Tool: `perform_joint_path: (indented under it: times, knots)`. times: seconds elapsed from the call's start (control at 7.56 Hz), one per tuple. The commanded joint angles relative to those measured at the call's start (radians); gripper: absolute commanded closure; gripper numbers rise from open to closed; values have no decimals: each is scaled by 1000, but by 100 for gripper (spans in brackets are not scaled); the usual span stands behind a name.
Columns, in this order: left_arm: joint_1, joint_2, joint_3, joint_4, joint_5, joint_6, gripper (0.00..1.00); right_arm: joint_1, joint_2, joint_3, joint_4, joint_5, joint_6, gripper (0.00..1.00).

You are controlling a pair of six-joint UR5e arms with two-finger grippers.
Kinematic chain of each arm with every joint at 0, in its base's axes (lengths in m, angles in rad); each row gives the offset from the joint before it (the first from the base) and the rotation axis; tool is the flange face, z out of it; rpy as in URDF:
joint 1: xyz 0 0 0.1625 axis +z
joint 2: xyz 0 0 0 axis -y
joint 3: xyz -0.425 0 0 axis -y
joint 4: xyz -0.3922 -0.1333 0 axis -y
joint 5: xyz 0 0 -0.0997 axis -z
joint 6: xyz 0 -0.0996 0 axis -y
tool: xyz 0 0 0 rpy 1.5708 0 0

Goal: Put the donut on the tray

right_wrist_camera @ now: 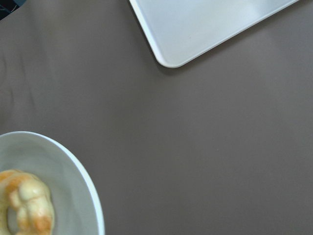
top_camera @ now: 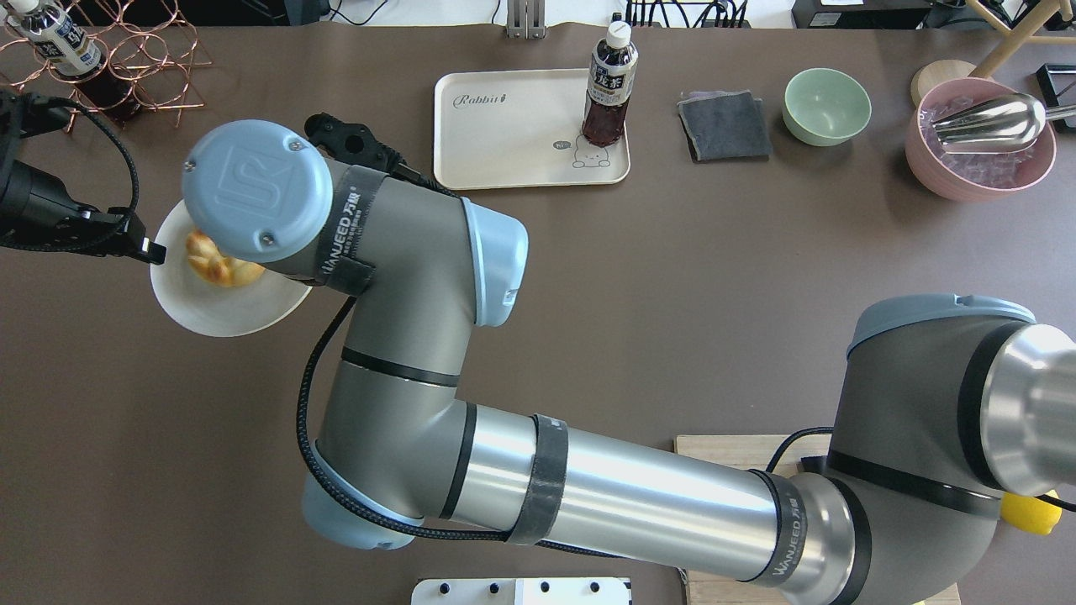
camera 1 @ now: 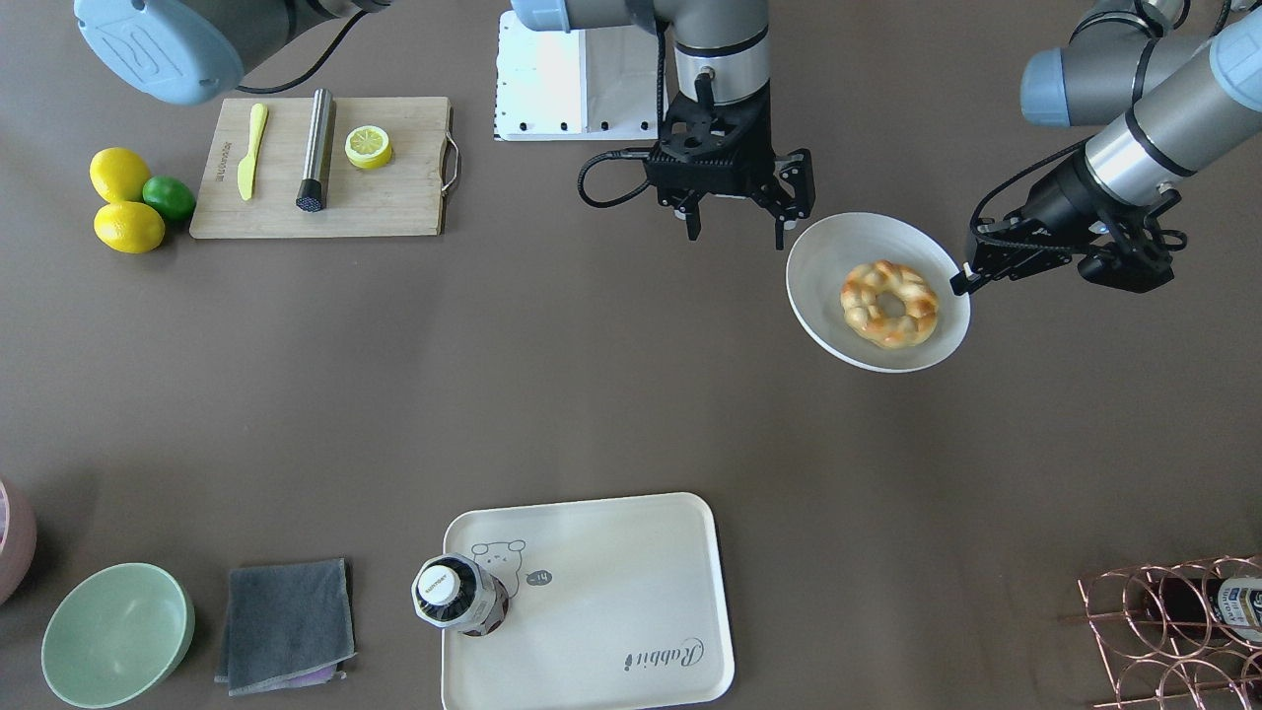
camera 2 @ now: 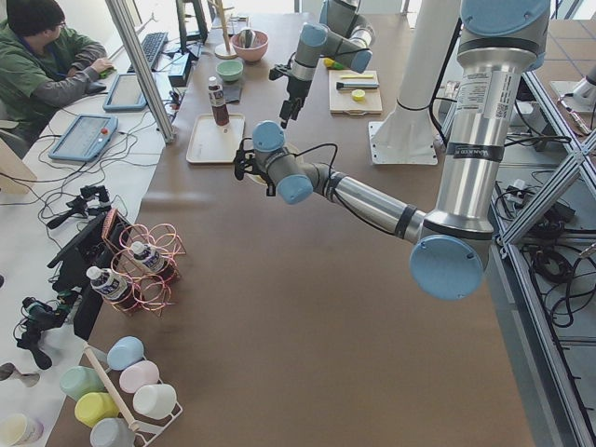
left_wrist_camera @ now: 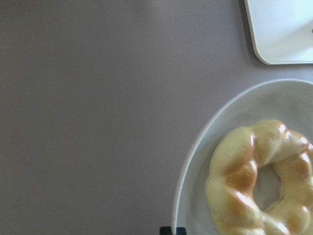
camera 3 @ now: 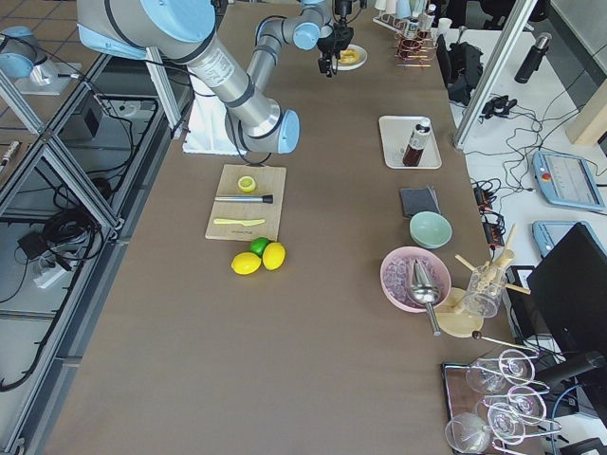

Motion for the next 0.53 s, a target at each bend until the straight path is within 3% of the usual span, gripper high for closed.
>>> perform_joint_path:
  times: [0.0,0.26,0.4]
  knots:
    - [1,-198,164,14,0,-174,100,149,-243,194,1,158,-243,0]
    - [19,-365,323,8,9,-295,100,290,-429,256,6,291,-492,0]
    - [51,-436,380,6,94,-338,100,345,-477,257,9,327,-593,0]
